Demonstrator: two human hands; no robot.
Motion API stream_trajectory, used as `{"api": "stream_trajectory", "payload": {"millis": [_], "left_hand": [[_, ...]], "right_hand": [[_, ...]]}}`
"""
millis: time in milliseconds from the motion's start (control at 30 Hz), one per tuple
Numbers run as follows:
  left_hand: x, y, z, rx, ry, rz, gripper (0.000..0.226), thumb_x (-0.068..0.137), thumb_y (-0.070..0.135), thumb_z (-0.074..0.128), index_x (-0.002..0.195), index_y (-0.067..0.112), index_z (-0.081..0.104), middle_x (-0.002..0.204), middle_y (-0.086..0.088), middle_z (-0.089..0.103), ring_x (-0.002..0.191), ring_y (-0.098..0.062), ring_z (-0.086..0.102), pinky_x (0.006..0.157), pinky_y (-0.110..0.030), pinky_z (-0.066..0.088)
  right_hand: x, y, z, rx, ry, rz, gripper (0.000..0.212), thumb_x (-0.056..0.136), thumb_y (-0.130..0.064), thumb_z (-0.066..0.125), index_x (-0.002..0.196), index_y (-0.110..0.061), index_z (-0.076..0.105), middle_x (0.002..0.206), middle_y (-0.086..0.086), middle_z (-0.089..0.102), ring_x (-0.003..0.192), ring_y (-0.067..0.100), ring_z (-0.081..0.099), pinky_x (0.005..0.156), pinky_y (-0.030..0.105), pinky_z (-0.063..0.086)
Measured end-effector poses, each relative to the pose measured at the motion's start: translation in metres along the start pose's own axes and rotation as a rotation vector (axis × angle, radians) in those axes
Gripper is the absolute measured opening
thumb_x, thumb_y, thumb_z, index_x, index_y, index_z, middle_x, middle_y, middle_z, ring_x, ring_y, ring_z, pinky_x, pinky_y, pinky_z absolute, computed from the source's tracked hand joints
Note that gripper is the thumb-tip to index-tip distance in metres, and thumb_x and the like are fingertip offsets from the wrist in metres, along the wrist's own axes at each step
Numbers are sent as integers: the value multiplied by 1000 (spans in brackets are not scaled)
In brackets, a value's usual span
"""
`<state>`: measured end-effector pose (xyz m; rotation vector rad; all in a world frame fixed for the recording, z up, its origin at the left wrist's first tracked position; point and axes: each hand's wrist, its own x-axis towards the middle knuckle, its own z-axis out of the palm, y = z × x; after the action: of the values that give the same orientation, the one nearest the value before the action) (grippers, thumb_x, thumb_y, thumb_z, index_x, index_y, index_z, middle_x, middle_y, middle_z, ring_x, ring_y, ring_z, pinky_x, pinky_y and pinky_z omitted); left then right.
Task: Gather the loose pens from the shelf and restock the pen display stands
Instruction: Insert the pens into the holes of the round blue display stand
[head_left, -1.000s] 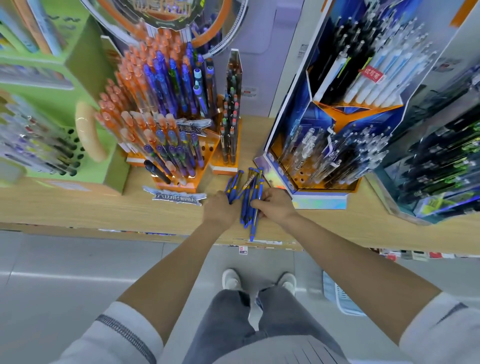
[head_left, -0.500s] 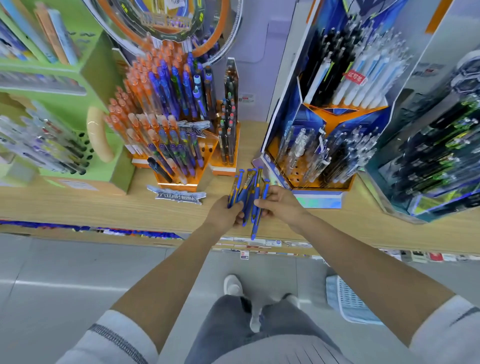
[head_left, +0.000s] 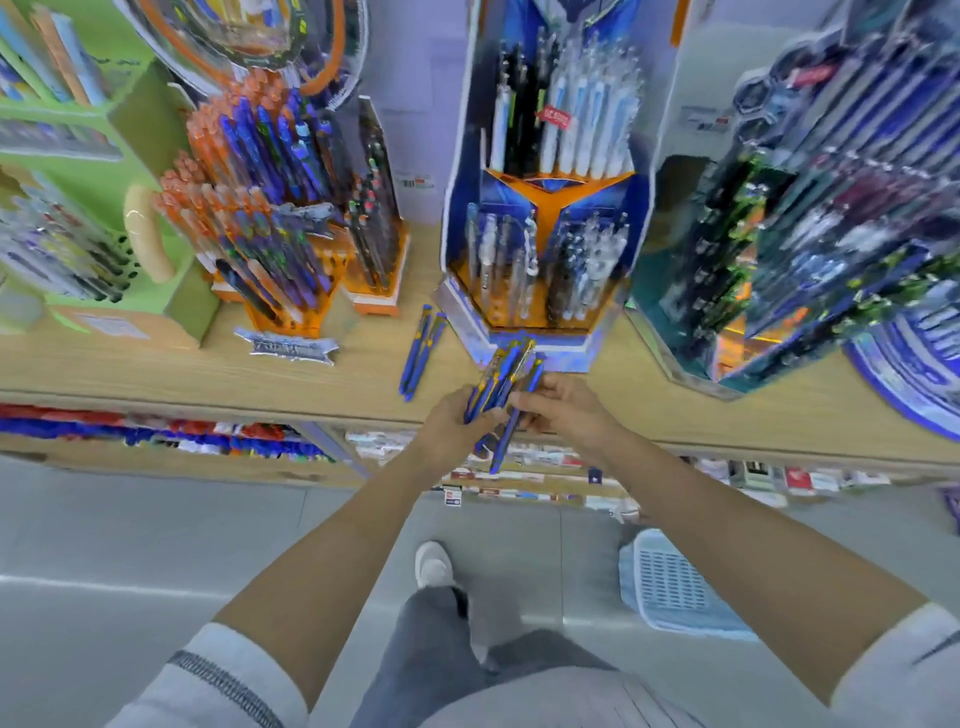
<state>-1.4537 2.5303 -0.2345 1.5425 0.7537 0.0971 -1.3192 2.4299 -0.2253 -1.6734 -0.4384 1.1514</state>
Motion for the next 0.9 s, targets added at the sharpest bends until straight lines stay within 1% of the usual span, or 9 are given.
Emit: {"api": "stream_trajectory", "payload": {"millis": [67, 133, 267, 400, 567, 700, 800, 833, 900], "left_hand": [[-7, 7, 31, 18, 9, 12, 4, 96, 7, 55, 99, 7, 53, 63, 1, 56, 45, -4, 52, 46, -19, 43], [-10, 12, 63, 20, 3, 6, 6, 96, 6, 55, 100, 5, 51, 64, -4, 47, 42, -4, 43, 43, -18, 37], [-7, 25, 129, 84, -113, 79, 9, 96, 11, 55, 92, 10, 48, 68, -9, 39, 49, -12, 38, 49, -24, 33], [5, 47, 189, 202, -291, 137, 12, 97, 19, 54, 94, 10, 47, 67, -5, 41, 55, -16, 40, 54, -29, 34], [26, 85, 248, 170, -534, 134, 7, 97, 11, 51, 103, 12, 49, 62, -1, 41, 48, -10, 33, 48, -25, 29], [55, 112, 285, 264, -627, 187, 16, 94, 12, 48, 83, 25, 45, 61, 3, 41, 48, -10, 34, 52, -28, 29], [77, 127, 307, 316, -662, 227, 31, 95, 15, 48, 78, 39, 37, 68, -1, 41, 59, -14, 37, 61, -30, 31], [83, 130, 313, 316, -664, 233, 31, 94, 15, 48, 77, 39, 37, 69, -2, 41, 62, -16, 37, 64, -32, 31], [97, 136, 324, 331, -684, 268, 19, 93, 16, 49, 82, 31, 44, 67, 0, 42, 60, -16, 37, 64, -32, 31]], "right_hand": [[-20, 10, -28, 11, 91, -27, 7, 89, -8, 67, 87, -14, 65, 75, 11, 64, 54, 11, 55, 59, 23, 48], [-41, 19, -59, 65, 200, -48, 9, 89, -9, 67, 85, -16, 64, 73, 9, 64, 51, 10, 53, 56, 22, 46], [-89, 33, -125, 149, 369, -97, 14, 91, -5, 63, 82, -15, 62, 61, -2, 65, 45, 8, 52, 51, 19, 46], [-131, 42, -182, 208, 498, -150, 15, 91, -1, 62, 81, -12, 61, 58, -5, 66, 44, 6, 52, 48, 17, 45], [-162, 45, -242, 271, 682, -165, 13, 90, 0, 62, 83, -11, 60, 63, 3, 64, 44, 12, 51, 47, 20, 45], [-171, 44, -282, 249, 827, -167, 10, 90, -2, 62, 85, -11, 61, 71, 9, 62, 48, 11, 54, 51, 21, 47], [-169, 47, -312, 249, 1018, -154, 6, 92, -3, 61, 89, -8, 61, 73, 11, 59, 44, 5, 51, 49, 18, 45], [-169, 48, -322, 254, 1084, -142, 4, 92, -4, 60, 92, -8, 60, 75, 10, 59, 43, 3, 51, 50, 17, 45], [-169, 48, -339, 287, 1197, -130, 5, 94, -5, 59, 93, -10, 59, 76, 8, 58, 45, 0, 53, 54, 16, 48]]}}
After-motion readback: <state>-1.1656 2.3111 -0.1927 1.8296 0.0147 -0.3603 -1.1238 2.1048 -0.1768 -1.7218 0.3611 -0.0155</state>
